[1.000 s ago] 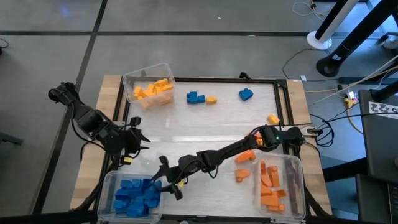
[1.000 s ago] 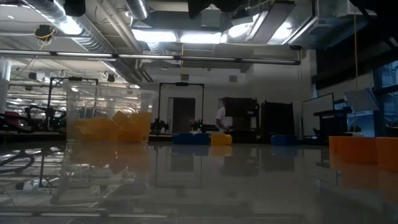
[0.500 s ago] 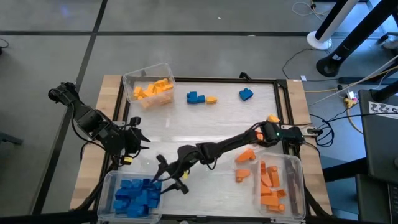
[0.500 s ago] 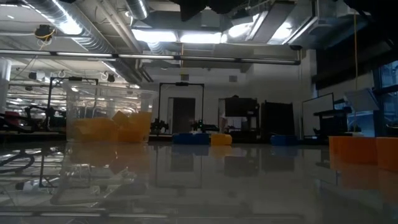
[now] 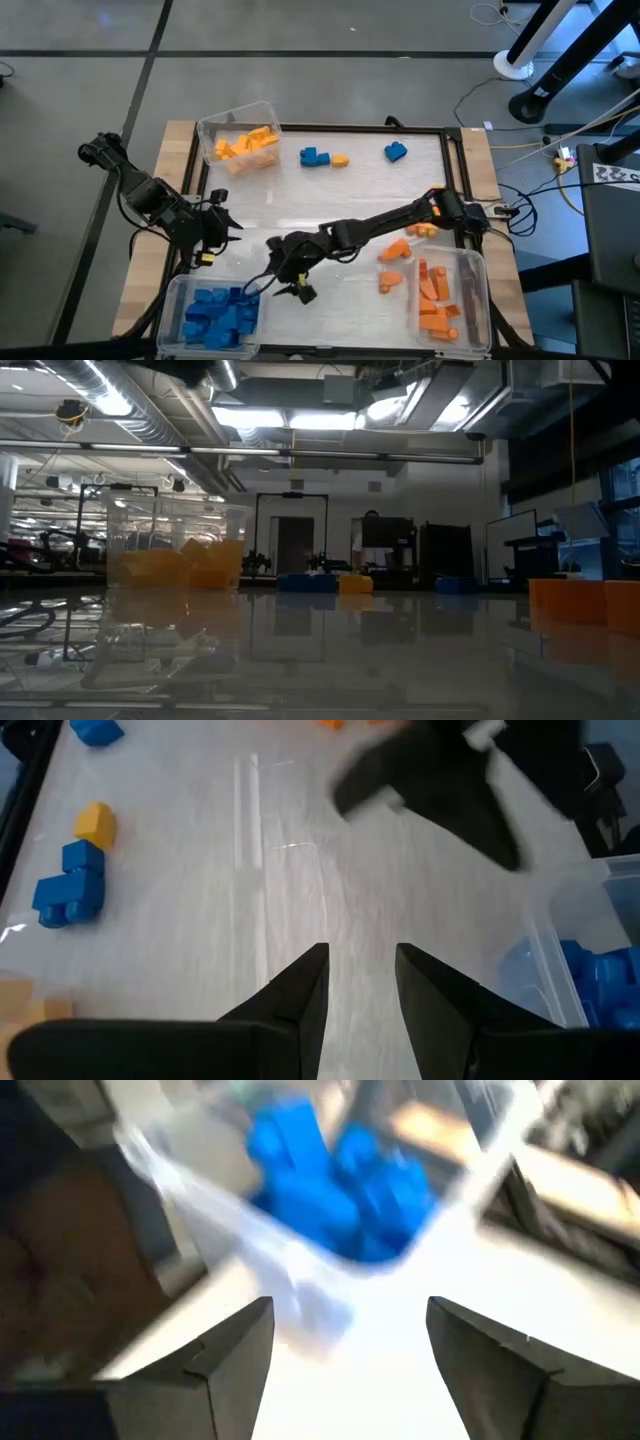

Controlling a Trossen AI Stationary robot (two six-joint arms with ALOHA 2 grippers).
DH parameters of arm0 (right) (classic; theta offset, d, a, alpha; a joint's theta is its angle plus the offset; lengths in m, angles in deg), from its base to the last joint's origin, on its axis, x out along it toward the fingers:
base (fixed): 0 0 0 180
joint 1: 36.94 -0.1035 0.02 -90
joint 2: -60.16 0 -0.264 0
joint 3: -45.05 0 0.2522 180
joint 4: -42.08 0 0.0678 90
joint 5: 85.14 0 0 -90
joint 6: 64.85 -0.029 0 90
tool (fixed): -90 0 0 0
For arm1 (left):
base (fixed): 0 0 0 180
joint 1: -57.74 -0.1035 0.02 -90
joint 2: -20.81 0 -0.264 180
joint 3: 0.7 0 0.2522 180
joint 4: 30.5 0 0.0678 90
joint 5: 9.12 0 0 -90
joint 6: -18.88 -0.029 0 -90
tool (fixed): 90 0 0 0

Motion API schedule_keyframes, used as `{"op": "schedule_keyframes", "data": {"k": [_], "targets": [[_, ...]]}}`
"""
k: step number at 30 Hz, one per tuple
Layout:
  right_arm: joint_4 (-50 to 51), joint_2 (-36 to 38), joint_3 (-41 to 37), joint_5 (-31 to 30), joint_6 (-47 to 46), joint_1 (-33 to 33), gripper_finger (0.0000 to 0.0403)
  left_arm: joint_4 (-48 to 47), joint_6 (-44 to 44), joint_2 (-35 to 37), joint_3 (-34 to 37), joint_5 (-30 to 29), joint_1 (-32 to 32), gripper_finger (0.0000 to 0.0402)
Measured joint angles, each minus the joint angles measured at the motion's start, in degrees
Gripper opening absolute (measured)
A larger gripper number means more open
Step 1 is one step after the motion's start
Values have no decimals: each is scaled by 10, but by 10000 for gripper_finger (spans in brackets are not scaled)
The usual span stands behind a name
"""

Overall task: Sort blocks
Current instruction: Put the orange game piece into the bottom right transparent bin

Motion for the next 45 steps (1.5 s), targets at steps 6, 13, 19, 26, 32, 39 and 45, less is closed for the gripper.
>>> {"op": "schedule_keyframes", "data": {"k": [6,13,19,26,32,39,45], "targets": [[221,53,0,-80,-45,-12,263,0,0,-16,0,0,0,108],[459,63,-1,-89,-220,-65,263,2,-19,-42,0,0,0,108],[604,57,-1,-141,-365,-120,264,26,-57,-66,0,0,0,108],[732,58,-1,-142,-470,-171,264,61,-78,-82,0,0,0,108],[782,58,-1,-142,-510,-191,264,61,-79,-85,0,0,0,108],[777,58,-40,-134,-491,-189,264,61,-76,-85,0,0,0,108],[755,58,-89,-112,-469,-188,264,60,-76,-85,0,0,0,108]]}}
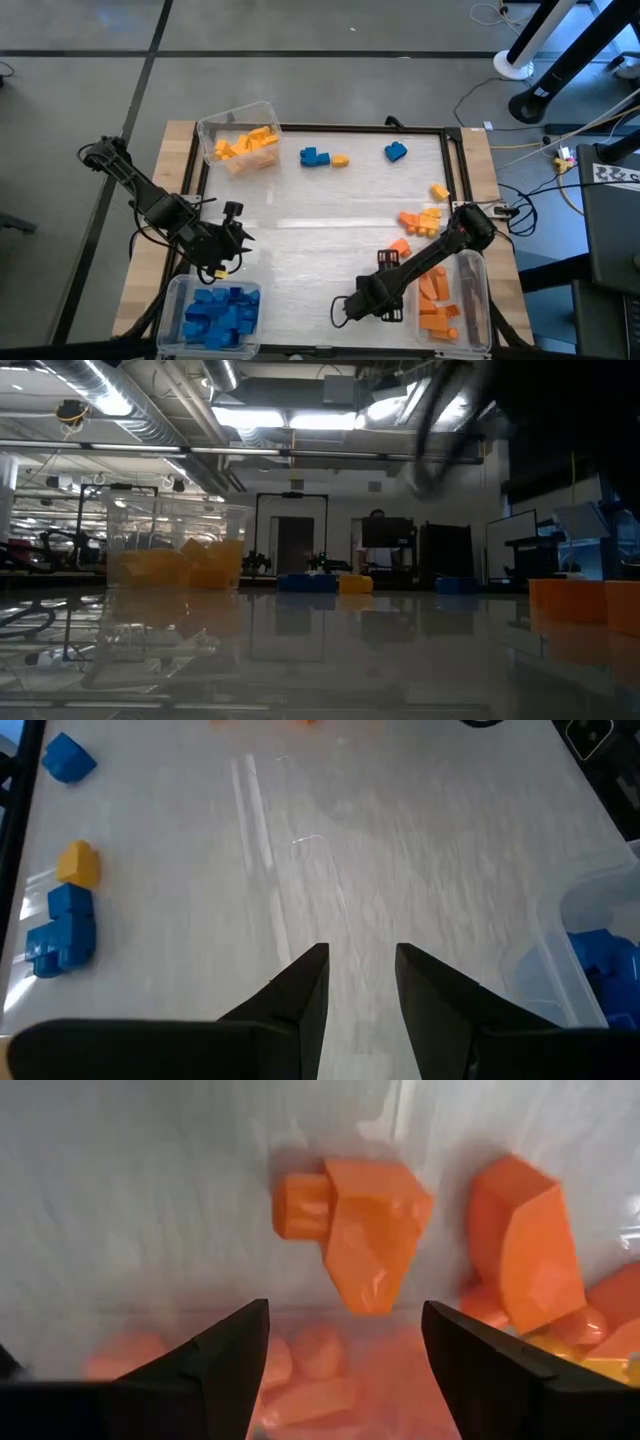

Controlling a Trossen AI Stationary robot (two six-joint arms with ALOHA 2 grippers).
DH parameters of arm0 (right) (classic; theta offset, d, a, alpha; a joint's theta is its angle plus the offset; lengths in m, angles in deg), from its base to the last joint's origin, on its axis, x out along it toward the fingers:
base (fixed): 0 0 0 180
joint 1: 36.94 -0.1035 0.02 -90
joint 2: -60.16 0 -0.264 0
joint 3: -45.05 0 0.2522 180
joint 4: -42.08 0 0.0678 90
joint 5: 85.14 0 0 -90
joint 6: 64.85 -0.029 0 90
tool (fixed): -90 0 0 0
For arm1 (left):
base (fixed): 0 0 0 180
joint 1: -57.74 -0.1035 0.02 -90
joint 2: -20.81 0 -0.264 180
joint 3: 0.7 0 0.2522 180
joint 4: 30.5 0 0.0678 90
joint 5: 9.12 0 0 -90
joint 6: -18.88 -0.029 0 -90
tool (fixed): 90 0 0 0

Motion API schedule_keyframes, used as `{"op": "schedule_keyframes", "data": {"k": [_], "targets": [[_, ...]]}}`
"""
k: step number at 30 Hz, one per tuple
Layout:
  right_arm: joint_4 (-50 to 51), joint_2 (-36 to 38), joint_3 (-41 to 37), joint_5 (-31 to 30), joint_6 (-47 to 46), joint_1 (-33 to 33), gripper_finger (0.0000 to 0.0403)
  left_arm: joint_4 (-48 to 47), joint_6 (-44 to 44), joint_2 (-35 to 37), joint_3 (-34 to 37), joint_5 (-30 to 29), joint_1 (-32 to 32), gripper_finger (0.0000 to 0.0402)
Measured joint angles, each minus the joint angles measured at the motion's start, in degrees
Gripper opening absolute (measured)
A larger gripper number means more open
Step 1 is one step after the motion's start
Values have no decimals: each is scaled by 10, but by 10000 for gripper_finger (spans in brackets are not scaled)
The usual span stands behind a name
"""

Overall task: Sort blocks
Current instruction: Put the orange game piece into the bottom right transparent bin

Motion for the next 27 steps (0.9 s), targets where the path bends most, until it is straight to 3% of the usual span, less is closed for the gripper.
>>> {"op": "schedule_keyframes", "data": {"k": [16,22,27], "targets": [[-61,0,-104,20,70,46,264,0,0,0,0,0,0,108],[-145,0,-146,68,108,53,264,0,0,0,0,0,0,108],[-159,2,-156,70,110,53,264,0,-4,0,0,0,0,108]]}}
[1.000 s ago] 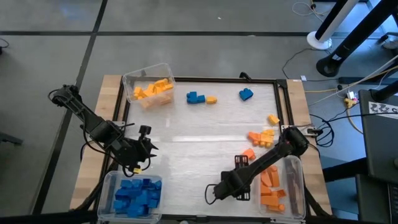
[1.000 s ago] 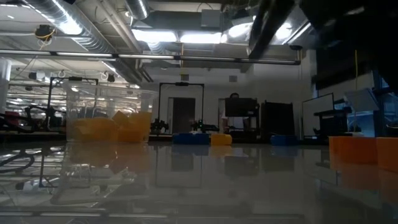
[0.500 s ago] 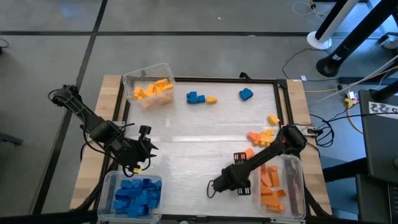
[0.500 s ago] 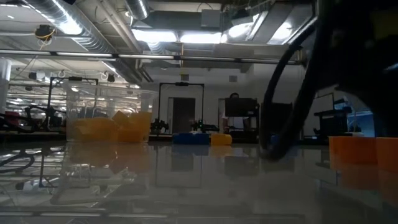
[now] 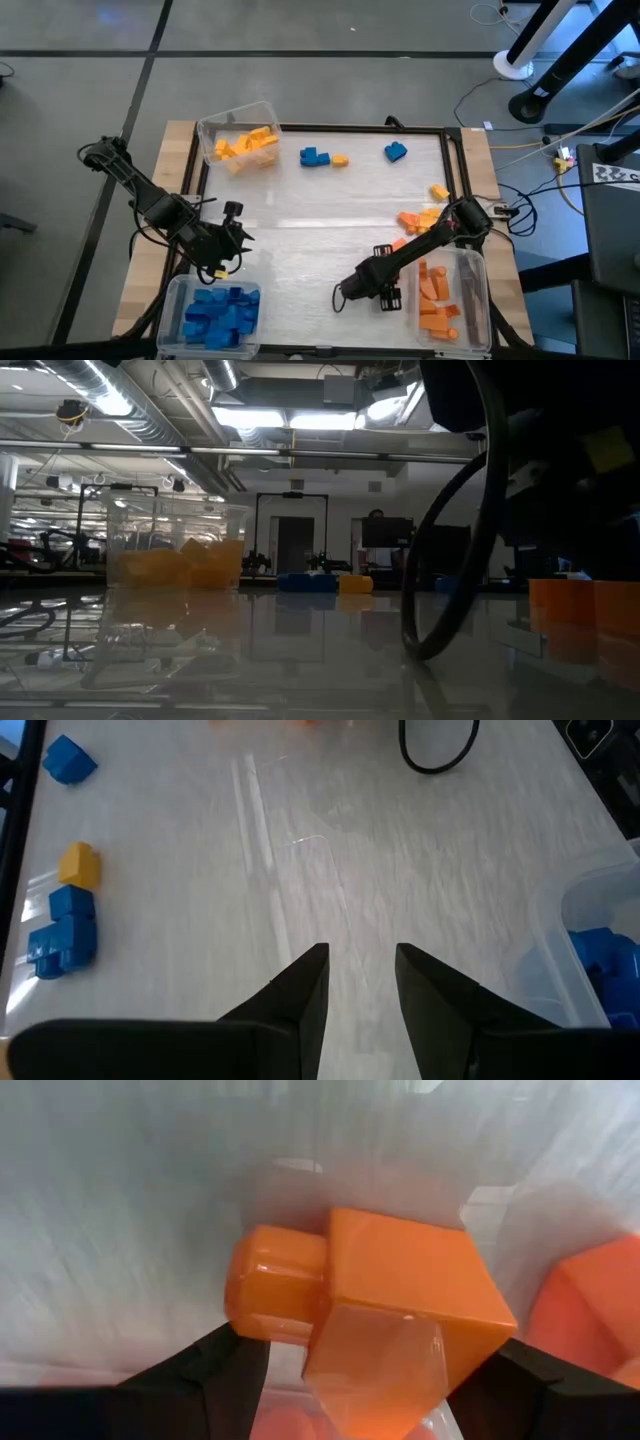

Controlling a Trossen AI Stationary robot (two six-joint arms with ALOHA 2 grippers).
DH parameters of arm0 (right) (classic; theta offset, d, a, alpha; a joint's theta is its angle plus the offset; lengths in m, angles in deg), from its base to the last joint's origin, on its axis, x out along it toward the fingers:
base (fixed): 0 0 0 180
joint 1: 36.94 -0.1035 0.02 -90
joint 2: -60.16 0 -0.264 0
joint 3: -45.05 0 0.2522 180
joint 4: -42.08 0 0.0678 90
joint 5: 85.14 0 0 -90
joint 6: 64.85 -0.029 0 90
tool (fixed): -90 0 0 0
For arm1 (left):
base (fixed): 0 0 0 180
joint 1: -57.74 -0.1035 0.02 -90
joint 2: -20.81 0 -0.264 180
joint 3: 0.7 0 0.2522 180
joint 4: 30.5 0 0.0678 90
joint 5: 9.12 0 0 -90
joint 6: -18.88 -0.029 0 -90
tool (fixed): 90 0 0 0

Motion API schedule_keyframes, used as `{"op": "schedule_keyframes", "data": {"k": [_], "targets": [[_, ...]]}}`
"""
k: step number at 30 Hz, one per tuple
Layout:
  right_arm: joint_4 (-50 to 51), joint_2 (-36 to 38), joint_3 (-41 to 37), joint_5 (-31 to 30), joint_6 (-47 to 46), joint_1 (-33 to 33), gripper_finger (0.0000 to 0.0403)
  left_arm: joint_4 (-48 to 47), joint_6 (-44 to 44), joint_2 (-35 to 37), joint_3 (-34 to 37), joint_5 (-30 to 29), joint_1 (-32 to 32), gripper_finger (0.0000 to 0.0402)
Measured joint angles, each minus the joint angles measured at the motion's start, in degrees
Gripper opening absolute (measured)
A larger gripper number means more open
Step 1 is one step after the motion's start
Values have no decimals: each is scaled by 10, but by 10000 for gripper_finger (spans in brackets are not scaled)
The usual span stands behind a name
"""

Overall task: Sort blocks
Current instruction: Put the orange game piece into the bottom right transparent bin

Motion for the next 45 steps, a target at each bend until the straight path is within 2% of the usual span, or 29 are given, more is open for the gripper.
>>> {"op": "schedule_keyframes", "data": {"k": [13,21,23,28,34,39,45], "targets": [[-7,0,-1,-17,0,-1,258,0,-7,0,0,0,0,108],[-4,-2,8,-24,2,-2,169,0,-7,0,0,0,0,108],[1,-4,20,-37,3,-2,160,0,-7,0,0,0,0,108],[27,-4,69,-79,7,-1,160,0,-7,0,0,0,0,108],[66,-3,152,-109,17,-1,188,3,-6,0,0,0,0,108],[131,-2,236,-133,17,-1,161,22,-9,0,0,-1,0,108],[211,0,345,-126,16,-6,162,53,-44,0,-1,-2,-17,108]]}}
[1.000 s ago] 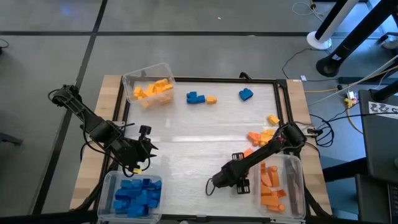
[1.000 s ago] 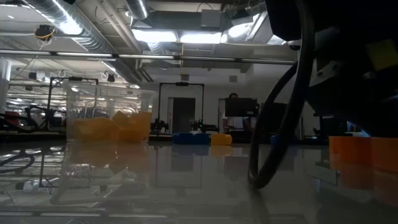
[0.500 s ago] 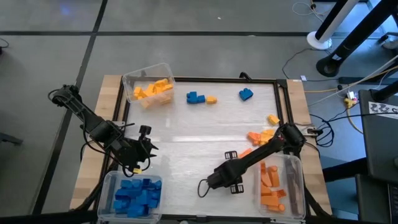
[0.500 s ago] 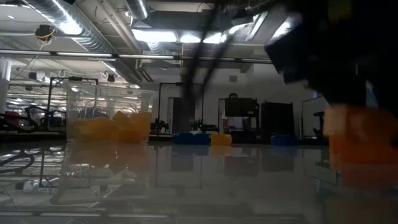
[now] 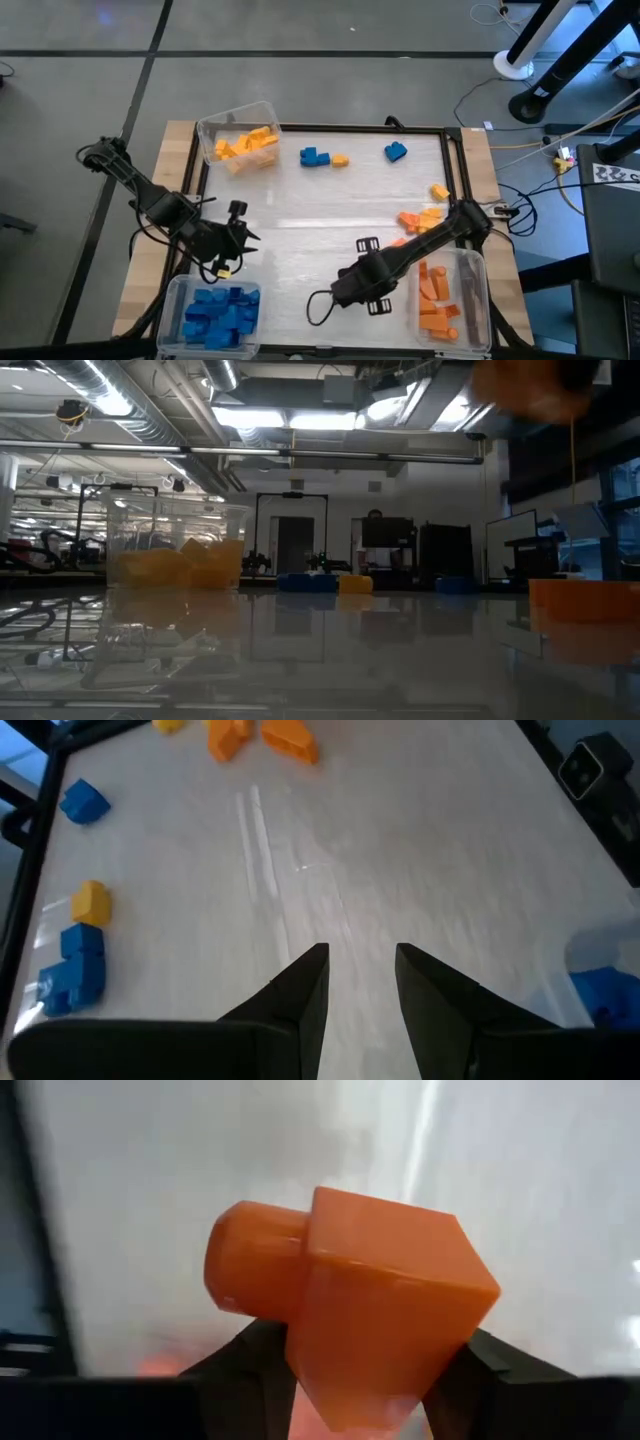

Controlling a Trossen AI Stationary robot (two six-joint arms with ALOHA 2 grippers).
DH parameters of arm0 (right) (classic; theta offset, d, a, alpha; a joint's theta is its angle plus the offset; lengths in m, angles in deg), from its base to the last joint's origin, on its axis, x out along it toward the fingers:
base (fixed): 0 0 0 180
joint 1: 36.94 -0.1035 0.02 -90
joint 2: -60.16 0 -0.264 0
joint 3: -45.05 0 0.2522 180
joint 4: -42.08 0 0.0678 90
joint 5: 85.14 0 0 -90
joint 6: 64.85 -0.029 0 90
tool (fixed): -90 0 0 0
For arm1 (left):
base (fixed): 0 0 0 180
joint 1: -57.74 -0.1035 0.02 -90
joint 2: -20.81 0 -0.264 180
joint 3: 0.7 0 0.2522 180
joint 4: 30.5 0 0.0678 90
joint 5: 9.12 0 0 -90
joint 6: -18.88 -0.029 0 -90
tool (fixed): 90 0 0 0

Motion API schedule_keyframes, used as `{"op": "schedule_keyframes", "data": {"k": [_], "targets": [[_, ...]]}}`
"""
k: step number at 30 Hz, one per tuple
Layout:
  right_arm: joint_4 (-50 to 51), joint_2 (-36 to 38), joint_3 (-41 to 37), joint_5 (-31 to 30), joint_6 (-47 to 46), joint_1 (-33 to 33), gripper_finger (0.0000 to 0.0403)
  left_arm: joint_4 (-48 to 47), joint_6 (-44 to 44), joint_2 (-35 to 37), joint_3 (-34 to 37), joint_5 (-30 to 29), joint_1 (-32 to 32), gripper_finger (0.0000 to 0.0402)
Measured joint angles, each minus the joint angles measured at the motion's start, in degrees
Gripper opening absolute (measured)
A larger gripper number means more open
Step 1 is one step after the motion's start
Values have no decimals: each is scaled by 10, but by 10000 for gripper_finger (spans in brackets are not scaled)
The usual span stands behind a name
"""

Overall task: Sort blocks
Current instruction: Put the orange game piece into the bottom right transparent bin

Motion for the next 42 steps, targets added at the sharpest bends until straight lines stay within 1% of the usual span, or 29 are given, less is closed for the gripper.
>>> {"op": "schedule_keyframes", "data": {"k": [4,6,8,13,16,19,24,28,32,36,39,42], "targets": [[-1,9,59,18,-8,-14,190,9,-16,0,0,0,-16,108],[-1,10,86,22,-14,-26,191,7,-23,0,0,0,-24,108],[-1,10,108,23,-15,-41,182,8,-23,0,0,-1,-32,108],[-1,13,130,24,-35,-86,132,10,-23,0,0,-1,-48,108],[-1,13,124,-20,-42,-108,96,19,-23,0,0,-1,-55,108],[0,13,112,-59,-59,-113,61,27,-23,0,0,-1,-61,108],[0,13,107,-60,-61,-111,22,28,-14,0,0,0,-62,108],[0,13,106,-48,-93,-117,5,28,-6,0,0,0,-61,108],[-20,5,106,-45,-145,-117,3,28,-5,0,0,0,-61,108],[-66,-9,106,-46,-191,-119,15,29,-9,0,0,0,-61,108],[-120,-25,106,-43,-200,-119,28,30,-7,0,0,0,-61,108],[-179,-42,106,-23,-201,-119,46,30,-7,0,0,0,-61,108]]}}
